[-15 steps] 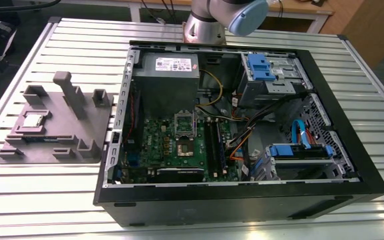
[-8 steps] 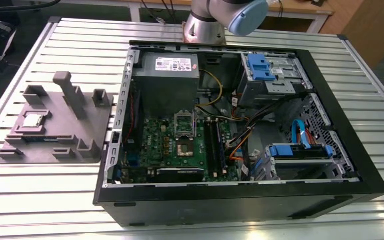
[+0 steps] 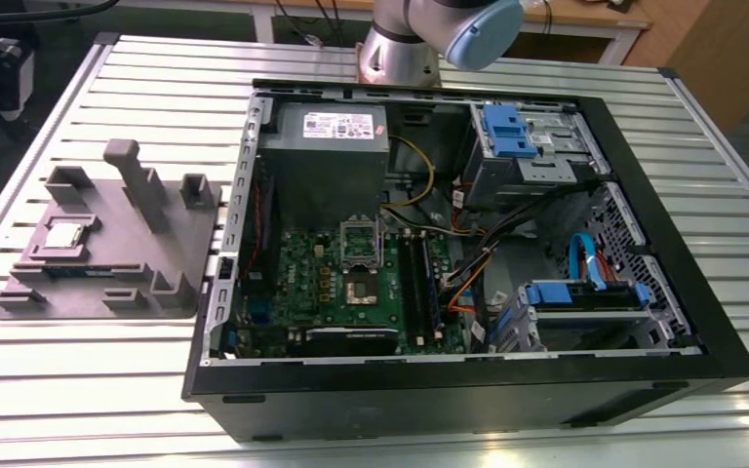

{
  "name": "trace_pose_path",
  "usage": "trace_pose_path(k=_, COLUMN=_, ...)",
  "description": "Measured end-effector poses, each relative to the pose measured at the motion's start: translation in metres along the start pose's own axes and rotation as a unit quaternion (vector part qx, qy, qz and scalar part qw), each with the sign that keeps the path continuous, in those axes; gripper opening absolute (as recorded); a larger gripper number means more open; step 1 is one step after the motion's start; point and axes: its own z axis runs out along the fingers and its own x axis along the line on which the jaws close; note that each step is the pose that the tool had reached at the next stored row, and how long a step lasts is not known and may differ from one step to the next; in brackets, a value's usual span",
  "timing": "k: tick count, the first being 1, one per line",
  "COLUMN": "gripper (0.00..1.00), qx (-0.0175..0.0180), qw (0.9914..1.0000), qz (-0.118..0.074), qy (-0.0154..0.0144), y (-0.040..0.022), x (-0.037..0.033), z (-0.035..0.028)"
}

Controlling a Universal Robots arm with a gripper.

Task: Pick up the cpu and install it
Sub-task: 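Pick up the cpu and move it towards the insertion slot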

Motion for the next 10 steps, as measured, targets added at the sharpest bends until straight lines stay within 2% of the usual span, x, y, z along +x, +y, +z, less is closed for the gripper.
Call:
trace_pose_path(k=1, gripper=0.41, qx=0.0, qw=1.0, qz=0.0, qy=0.0, y=0.0, x=0.0, z=0.0)
trace_pose_path(k=2, gripper=0.41, qx=0.0, qw=1.0, qz=0.0, qy=0.0, y=0.0, x=0.0, z=0.0)
trace_pose_path(k=4, gripper=0.53, qx=0.0, qw=1.0, qz=0.0, qy=0.0, y=0.0, x=0.0, z=0.0)
trace_pose_path(k=7, gripper=0.58, qx=0.0001, qw=0.99999, qz=-0.003, qy=0.0001, y=0.0, x=0.0, z=0.0002)
trace_pose_path(k=8, gripper=0.65, qx=0.0002, qw=0.99998, qz=-0.007, qy=0.0003, y=0.0, x=0.0, z=0.0005)
trace_pose_path(k=10, gripper=0.65, qx=0.0003, qw=0.99993, qz=-0.012, qy=0.0005, y=0.0, x=0.0002, z=0.0007)
